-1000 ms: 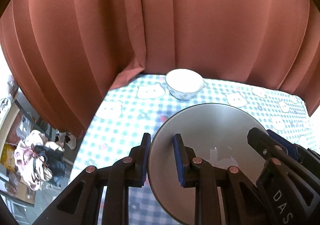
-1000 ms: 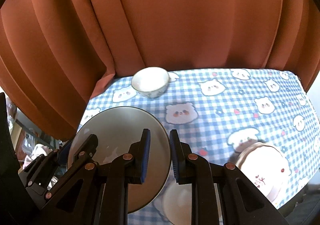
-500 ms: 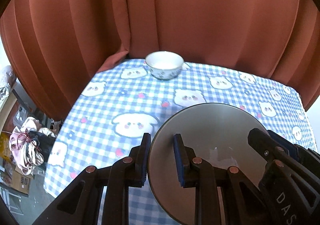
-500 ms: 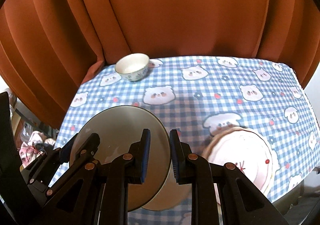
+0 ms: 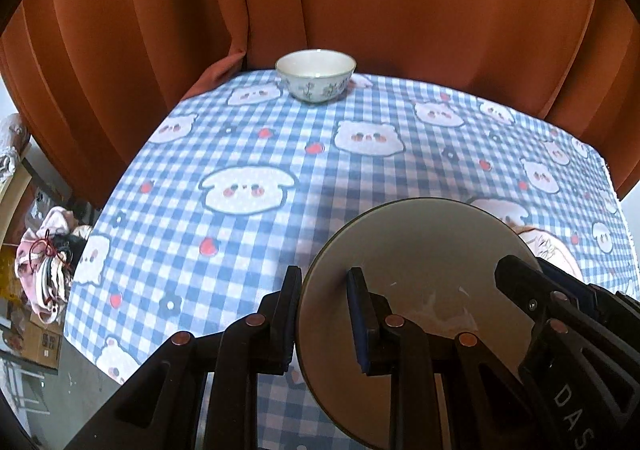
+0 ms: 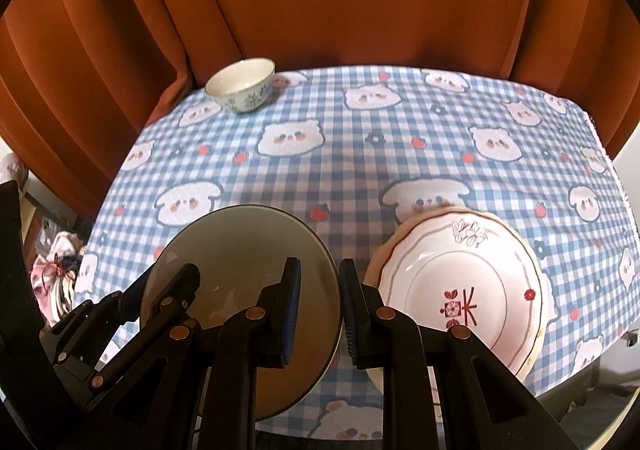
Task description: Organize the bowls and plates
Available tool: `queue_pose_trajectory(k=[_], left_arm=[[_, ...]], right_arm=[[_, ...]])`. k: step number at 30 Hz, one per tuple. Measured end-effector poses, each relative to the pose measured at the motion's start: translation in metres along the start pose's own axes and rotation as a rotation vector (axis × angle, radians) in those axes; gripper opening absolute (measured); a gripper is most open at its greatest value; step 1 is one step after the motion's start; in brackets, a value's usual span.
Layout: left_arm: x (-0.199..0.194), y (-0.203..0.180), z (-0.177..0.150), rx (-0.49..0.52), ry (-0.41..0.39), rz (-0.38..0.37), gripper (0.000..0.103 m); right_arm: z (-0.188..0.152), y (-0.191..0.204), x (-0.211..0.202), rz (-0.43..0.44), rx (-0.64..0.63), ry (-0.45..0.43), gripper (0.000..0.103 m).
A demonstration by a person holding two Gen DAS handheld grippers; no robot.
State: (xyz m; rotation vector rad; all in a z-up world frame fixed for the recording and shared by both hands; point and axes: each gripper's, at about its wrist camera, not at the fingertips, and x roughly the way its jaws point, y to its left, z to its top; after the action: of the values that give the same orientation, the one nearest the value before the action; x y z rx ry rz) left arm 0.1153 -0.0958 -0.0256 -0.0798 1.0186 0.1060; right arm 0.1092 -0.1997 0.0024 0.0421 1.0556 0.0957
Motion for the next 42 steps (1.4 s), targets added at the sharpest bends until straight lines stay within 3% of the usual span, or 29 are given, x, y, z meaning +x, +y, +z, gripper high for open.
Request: queue_pose_trajectory(k=[23,35,42], left_arm=[[0.036,0.007,-0.006,-0.015,0.073,0.014,0.021],[0.036,0.004,-0.01,0.039,0.032,-0.012,0.021],[0.035,0.009,-0.011,0.08,0.052,-0.062,0.033]], right_arm=[[-0.003,0.008,0.044,-0.014,-0.028,0.084,0.023],[-0.008,0.007,0.05,-0.065,0.002,0.058,0.023],[-0.014,0.013,0.047,-0.108,0.029,0.052,0.024]])
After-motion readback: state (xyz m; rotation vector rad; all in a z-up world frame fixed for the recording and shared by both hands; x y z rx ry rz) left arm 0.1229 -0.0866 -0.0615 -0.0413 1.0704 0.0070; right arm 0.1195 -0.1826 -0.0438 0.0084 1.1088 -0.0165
